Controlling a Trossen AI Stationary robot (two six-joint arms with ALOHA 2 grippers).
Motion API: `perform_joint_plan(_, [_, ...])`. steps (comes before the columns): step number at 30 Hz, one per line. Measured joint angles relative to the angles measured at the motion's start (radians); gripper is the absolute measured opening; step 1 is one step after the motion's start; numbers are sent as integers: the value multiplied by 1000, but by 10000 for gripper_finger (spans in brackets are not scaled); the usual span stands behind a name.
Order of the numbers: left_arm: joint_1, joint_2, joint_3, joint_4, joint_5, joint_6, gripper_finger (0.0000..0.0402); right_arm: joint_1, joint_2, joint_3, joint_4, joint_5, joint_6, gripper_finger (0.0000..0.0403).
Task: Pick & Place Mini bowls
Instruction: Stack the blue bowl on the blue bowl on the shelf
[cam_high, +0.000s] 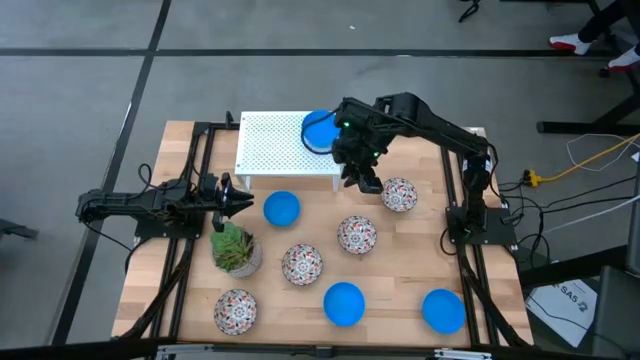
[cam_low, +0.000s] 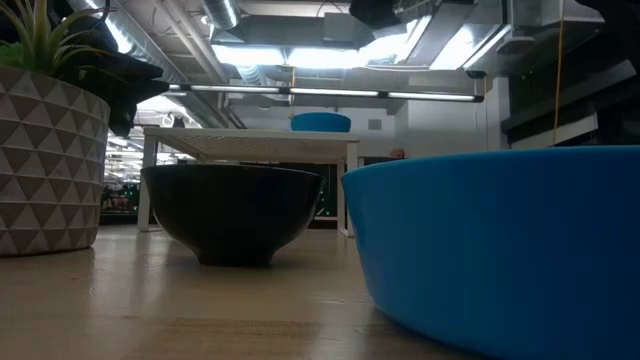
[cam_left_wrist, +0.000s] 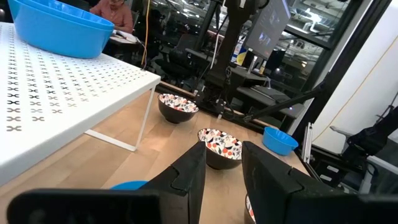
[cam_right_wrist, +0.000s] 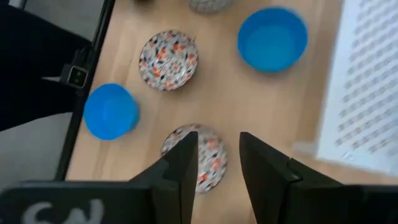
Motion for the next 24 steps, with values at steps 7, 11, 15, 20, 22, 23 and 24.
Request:
perform_joint_plan(7, [0, 0, 0, 0, 0, 0, 100, 65, -6, 0, 0, 0, 126, 118])
perform_joint_plan(11, [0, 0, 0, 0, 0, 0, 100, 111, -6, 0, 0, 0, 256, 118])
perform_joint_plan(15, [0, 0, 0, 0, 0, 0, 100, 167, -6, 0, 0, 0, 418, 118])
perform_joint_plan(20, [0, 0, 0, 0, 0, 0, 100, 254, -6, 0, 22, 80, 654, 118])
perform_joint_plan(22, [0, 0, 0, 0, 0, 0, 100, 287, -6, 0, 32, 118, 759, 118])
perform_joint_plan(23, [0, 0, 0, 0, 0, 0, 100, 304, -6, 0, 36, 132, 819, 118])
perform_joint_plan(24, [0, 0, 0, 0, 0, 0, 100, 321, -6, 0, 40, 150, 883, 118])
